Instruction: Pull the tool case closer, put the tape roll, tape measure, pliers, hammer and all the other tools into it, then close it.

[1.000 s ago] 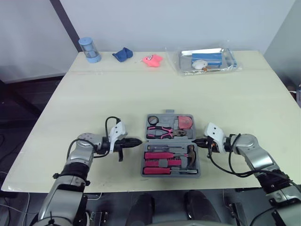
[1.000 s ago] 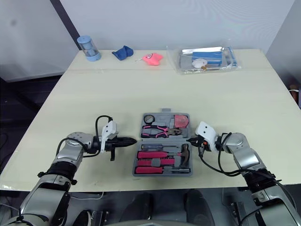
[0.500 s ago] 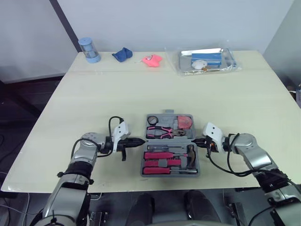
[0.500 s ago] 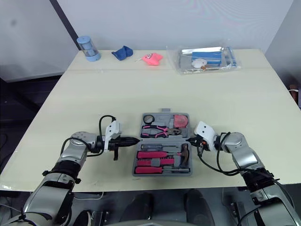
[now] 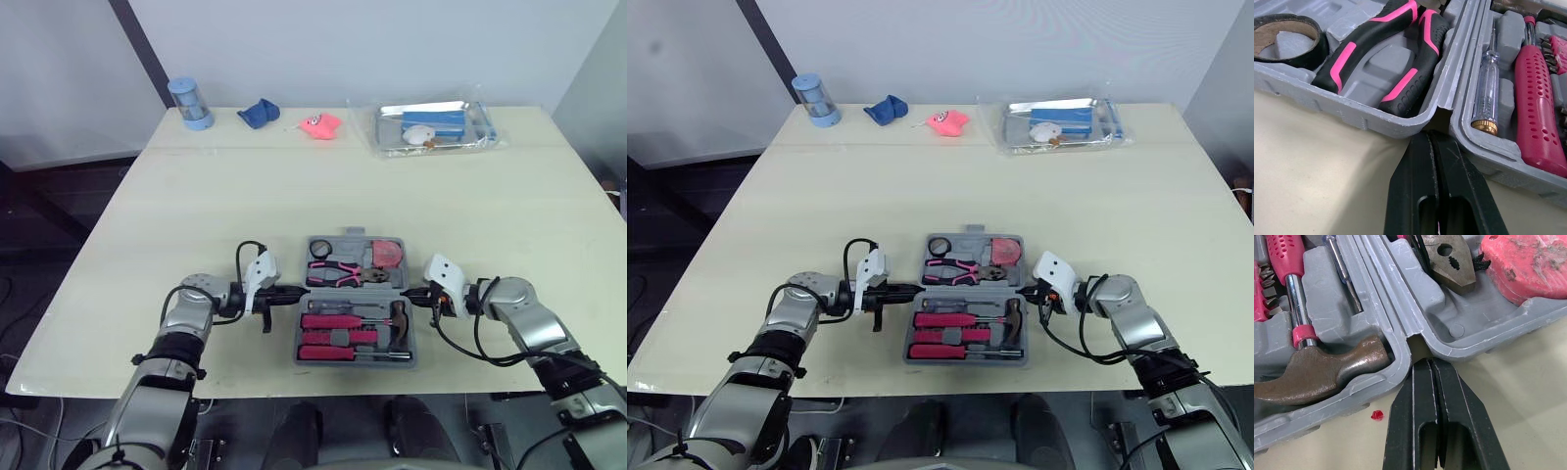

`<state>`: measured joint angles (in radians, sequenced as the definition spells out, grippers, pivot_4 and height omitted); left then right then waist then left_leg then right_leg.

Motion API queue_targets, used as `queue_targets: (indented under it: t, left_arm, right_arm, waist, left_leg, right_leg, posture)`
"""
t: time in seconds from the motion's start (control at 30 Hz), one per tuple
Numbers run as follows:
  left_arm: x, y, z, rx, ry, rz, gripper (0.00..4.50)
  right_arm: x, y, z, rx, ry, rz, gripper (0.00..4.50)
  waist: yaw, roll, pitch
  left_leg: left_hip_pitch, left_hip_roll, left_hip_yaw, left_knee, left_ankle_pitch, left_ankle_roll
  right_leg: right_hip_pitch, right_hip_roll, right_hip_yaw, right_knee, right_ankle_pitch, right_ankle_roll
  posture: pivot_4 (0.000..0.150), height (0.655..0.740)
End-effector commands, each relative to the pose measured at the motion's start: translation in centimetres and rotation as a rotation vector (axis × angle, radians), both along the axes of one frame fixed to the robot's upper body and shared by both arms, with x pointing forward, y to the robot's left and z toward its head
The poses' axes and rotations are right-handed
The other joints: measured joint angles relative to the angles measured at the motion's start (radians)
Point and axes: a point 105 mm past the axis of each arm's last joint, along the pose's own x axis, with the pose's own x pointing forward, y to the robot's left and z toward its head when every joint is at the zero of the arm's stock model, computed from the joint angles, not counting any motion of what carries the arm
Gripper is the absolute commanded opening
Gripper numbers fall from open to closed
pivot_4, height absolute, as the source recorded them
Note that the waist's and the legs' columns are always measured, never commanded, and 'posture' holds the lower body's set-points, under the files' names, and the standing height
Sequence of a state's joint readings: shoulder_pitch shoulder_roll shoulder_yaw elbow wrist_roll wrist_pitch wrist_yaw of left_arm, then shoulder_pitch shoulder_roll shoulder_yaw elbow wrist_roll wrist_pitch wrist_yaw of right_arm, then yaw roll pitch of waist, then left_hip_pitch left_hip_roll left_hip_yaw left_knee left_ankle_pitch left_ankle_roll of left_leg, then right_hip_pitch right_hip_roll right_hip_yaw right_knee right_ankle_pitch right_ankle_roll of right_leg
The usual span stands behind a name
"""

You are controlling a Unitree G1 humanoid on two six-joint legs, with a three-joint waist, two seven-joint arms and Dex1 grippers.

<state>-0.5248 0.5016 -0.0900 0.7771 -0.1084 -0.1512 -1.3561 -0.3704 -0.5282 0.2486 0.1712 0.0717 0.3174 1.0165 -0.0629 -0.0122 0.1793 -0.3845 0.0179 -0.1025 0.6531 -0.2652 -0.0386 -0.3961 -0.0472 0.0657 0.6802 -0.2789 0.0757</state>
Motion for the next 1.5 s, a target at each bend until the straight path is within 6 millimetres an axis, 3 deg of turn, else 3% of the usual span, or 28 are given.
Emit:
queue_targets:
  t: [0.03, 0.47, 1.5]
  left_arm:
    - [-1.0, -1.9, -0.2, -0.009, 0.022, -0.093, 0.07]
    - [-3.0, -2.3, -0.2, 0.003, 0.079, -0.15, 0.07]
    - [-3.5, -1.5, -0.4, 0.014, 0.1, -0.137, 0.07]
  right_arm:
    - [-0.7, 1.1, 1.4, 0.045, -0.016, 0.064, 0.0]
    - [-2.5, 0.6, 0.9, 0.043, 0.082, 0.083, 0.0]
    - [-3.1, 0.4, 0.4, 0.03, 0.134, 0.087, 0.0]
  waist:
    - [0.0, 0.0, 0.0]
    - [0.001, 0.0, 0.0]
    - [0.0, 0.0, 0.0]
  left_leg:
    - [0.0, 0.0, 0.0, 0.0, 0.0, 0.0]
    - [0.0, 0.0, 0.0, 0.0, 0.0, 0.0]
    - [0.0, 0.0, 0.0, 0.0, 0.0, 0.0]
  right_leg:
    - [0.0, 0.0, 0.0, 0.0, 0.0, 0.0]
    - [0.0, 0.0, 0.0, -0.001, 0.0, 0.0]
    - [0.0, 0.0, 0.0, 0.0, 0.0, 0.0]
  posture:
    - [0.15, 0.74]
    - [0.15, 0.74]
    - [0.15, 0.74]
